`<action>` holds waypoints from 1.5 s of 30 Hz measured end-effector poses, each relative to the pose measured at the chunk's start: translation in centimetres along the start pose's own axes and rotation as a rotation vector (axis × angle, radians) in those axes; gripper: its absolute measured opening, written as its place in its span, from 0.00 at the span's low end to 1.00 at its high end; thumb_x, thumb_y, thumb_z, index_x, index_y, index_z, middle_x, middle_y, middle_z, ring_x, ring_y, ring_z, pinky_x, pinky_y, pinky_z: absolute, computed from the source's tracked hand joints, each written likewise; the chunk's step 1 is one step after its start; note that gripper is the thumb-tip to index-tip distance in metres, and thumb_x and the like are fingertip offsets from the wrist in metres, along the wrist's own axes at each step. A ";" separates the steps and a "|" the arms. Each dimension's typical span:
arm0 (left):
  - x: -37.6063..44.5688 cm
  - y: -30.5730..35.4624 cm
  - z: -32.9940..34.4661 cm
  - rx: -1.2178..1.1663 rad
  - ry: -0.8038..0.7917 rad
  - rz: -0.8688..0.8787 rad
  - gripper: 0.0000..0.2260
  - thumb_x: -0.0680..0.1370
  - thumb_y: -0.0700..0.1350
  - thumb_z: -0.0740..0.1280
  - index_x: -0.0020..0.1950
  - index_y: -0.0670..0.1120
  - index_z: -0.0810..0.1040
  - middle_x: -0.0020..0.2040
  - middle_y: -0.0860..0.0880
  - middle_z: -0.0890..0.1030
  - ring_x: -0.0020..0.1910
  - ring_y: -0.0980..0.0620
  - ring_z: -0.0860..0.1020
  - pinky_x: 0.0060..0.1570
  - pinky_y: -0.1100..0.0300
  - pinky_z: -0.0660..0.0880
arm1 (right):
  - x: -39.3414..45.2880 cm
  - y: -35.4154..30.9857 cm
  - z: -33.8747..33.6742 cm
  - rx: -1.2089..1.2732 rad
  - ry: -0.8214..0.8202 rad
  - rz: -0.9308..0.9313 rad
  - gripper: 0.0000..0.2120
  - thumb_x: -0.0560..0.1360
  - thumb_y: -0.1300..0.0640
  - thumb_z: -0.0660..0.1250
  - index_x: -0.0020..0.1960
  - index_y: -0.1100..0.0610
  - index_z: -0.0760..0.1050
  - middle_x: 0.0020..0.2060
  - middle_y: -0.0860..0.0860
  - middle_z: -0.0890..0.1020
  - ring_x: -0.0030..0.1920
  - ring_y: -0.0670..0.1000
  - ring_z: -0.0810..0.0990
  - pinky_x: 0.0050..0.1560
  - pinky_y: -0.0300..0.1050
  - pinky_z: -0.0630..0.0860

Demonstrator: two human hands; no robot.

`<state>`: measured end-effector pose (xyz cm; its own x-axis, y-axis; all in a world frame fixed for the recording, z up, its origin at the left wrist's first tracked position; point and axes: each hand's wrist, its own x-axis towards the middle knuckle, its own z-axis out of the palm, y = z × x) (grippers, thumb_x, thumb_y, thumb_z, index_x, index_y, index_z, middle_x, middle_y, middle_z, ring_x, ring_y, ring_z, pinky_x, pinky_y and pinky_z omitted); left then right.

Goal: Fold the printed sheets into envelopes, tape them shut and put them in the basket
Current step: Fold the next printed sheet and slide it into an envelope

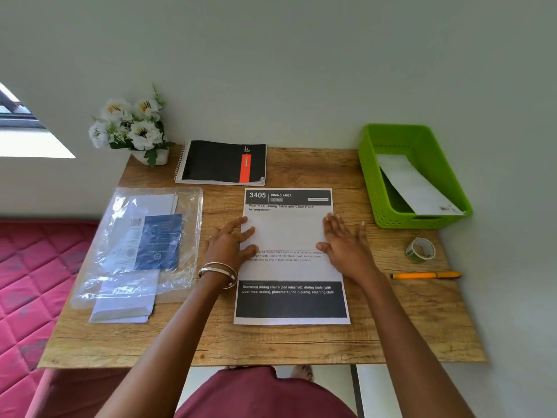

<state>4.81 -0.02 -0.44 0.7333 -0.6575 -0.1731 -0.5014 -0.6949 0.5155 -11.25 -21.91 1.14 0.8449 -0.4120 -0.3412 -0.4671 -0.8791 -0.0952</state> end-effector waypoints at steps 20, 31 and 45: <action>1.2 1.3 -2.3 0.364 0.301 0.468 0.17 0.78 0.52 0.52 0.46 0.46 0.77 0.44 0.47 0.82 0.41 0.45 0.79 0.44 0.52 0.72 | -1.5 1.4 0.9 0.322 0.284 -0.206 0.34 0.74 0.33 0.51 0.72 0.53 0.65 0.74 0.51 0.63 0.74 0.51 0.59 0.72 0.52 0.52; -1.6 4.7 -2.7 -0.791 0.328 -0.067 0.24 0.73 0.42 0.71 0.64 0.51 0.65 0.54 0.52 0.76 0.46 0.57 0.78 0.43 0.63 0.78 | -3.4 -0.9 -0.7 1.472 0.436 0.192 0.08 0.75 0.60 0.69 0.47 0.66 0.78 0.43 0.62 0.82 0.42 0.55 0.80 0.33 0.42 0.79; -3.2 3.9 2.2 -0.093 0.200 -0.068 0.17 0.73 0.43 0.70 0.62 0.43 0.77 0.65 0.43 0.72 0.61 0.43 0.70 0.60 0.53 0.66 | -2.6 -7.4 2.1 0.185 0.331 -0.207 0.27 0.79 0.54 0.62 0.74 0.62 0.59 0.75 0.60 0.58 0.76 0.59 0.54 0.73 0.53 0.51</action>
<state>-0.46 -1.26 0.26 0.8449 -0.5331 -0.0446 -0.4105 -0.6995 0.5849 -10.55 -13.86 0.73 0.9498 -0.3124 0.0186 -0.2920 -0.9060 -0.3065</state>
